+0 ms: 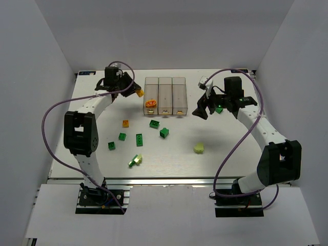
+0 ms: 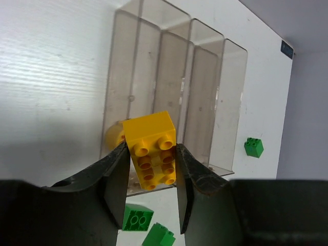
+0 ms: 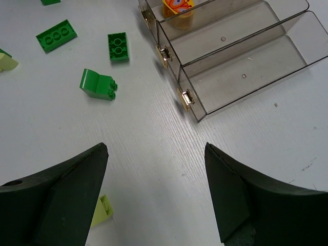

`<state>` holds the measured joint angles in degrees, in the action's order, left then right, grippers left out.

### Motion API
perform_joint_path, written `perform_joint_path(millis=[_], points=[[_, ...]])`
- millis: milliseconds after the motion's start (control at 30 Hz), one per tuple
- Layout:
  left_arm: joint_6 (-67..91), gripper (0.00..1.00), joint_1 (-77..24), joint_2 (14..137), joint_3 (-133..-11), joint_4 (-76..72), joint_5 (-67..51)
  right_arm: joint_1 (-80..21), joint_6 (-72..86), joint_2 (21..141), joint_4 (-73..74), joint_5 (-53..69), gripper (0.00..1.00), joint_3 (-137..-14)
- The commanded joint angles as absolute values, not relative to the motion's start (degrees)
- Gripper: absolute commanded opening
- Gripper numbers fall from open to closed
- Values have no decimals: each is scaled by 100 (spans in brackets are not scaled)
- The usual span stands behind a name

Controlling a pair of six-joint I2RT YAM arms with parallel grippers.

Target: Sort the legos into containers by color

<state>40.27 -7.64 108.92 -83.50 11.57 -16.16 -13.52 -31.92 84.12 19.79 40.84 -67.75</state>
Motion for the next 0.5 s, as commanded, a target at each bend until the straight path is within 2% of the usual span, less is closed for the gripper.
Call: perform_joint_path(millis=[0, 133, 300, 467], points=[[3586, 7, -1054, 10907, -8832, 1212, -1671, -1336, -3173, 8376, 1916, 4096, 81, -7075], [3323, 13, -1309, 11223, -9351, 1826, -1240, -1336, -3182, 8376, 1899, 4096, 81, -7110], [3041, 29, -1503, 11592, -9773, 2267, -792, -1327, -3182, 8358, 1890, 4104, 81, -7102], [2874, 34, -1529, 11918, -10160, 2698, -519, -1327, -3190, 8314, 1872, 4096, 81, -7102]])
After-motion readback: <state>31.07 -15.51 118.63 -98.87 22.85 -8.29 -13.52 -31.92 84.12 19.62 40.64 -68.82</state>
